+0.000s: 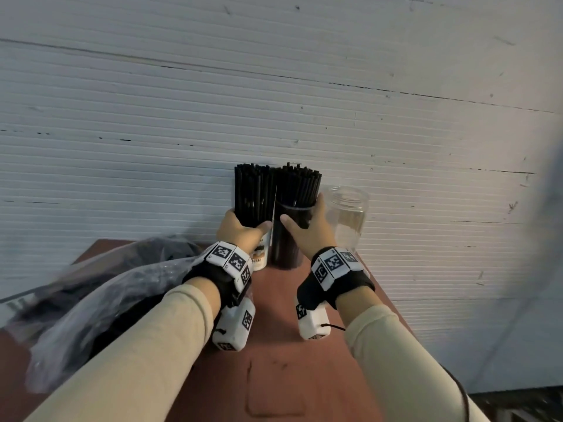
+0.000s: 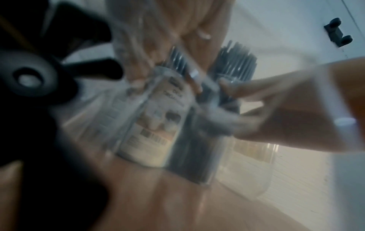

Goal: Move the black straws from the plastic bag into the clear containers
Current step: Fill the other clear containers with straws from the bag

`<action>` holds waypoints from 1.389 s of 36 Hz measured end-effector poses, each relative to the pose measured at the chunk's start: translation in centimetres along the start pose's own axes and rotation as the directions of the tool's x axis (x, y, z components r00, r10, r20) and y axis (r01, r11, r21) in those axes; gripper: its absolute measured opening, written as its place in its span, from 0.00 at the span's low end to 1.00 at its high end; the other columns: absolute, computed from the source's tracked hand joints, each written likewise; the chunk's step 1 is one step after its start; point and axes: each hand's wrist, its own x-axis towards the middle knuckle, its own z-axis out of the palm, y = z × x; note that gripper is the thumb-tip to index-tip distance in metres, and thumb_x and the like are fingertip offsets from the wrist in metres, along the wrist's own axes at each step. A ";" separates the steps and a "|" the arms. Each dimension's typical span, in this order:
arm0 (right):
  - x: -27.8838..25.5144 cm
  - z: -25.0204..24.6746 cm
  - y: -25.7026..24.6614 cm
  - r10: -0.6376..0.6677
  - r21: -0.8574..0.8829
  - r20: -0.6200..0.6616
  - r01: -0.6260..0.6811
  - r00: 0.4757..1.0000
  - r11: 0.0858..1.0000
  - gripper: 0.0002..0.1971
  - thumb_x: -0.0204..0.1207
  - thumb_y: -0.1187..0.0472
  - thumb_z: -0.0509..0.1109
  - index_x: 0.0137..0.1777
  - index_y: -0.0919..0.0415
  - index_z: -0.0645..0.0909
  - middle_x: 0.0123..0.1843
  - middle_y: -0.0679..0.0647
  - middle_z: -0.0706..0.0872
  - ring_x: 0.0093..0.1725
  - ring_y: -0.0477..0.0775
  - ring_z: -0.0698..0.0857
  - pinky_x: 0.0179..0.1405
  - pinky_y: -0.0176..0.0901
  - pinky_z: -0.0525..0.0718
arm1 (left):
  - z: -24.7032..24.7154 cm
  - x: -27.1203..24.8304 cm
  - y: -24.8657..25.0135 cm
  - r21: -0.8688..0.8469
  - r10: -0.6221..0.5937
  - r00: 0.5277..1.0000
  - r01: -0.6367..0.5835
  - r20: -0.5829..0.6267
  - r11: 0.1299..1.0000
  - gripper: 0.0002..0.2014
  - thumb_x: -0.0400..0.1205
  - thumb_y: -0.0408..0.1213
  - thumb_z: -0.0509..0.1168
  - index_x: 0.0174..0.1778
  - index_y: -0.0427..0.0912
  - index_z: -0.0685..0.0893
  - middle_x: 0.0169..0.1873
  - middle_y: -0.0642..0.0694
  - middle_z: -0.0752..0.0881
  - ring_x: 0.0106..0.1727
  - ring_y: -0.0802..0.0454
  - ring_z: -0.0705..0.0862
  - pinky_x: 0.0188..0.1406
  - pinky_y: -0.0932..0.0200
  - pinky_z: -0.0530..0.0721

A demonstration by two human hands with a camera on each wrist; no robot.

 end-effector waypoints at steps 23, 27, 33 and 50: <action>3.2 -8.9 2.9 0.154 -0.194 -0.119 -0.175 0.981 0.965 0.44 0.68 0.37 0.76 0.72 0.66 0.63 0.66 0.65 0.79 0.65 0.65 0.80 0.51 0.46 0.75 | 0.2 0.6 0.8 0.137 -0.112 0.994 0.112 -0.004 0.984 0.21 0.74 0.48 0.77 0.59 0.43 0.86 0.46 0.48 0.87 0.45 0.48 0.84 0.46 0.60 0.76; 2.2 -9.8 2.3 0.161 -0.268 -0.065 -0.173 0.985 0.948 0.46 0.69 0.36 0.74 0.77 0.63 0.61 0.68 0.63 0.79 0.67 0.64 0.79 0.55 0.49 0.77 | 0.2 0.2 1.4 0.135 -0.130 0.991 0.127 0.015 0.983 0.21 0.75 0.46 0.76 0.61 0.40 0.84 0.53 0.43 0.89 0.53 0.44 0.87 0.49 0.59 0.78; -1.1 -10.5 1.2 0.144 -0.261 0.002 -0.138 0.990 0.955 0.47 0.68 0.36 0.74 0.79 0.59 0.60 0.71 0.59 0.78 0.66 0.59 0.79 0.52 0.45 0.75 | 0.3 -0.8 2.4 0.078 -0.194 0.981 0.193 0.011 0.978 0.31 0.75 0.46 0.76 0.70 0.37 0.75 0.58 0.44 0.86 0.54 0.44 0.85 0.52 0.59 0.78; -10.1 -8.8 -2.9 0.077 -0.219 0.061 -0.062 0.995 0.974 0.44 0.65 0.34 0.76 0.73 0.60 0.65 0.66 0.56 0.80 0.55 0.52 0.78 0.49 0.42 0.75 | -8.8 -8.0 8.0 0.277 -0.040 0.981 -0.013 0.187 0.961 0.15 0.82 0.45 0.68 0.64 0.45 0.84 0.55 0.50 0.84 0.59 0.51 0.82 0.63 0.55 0.77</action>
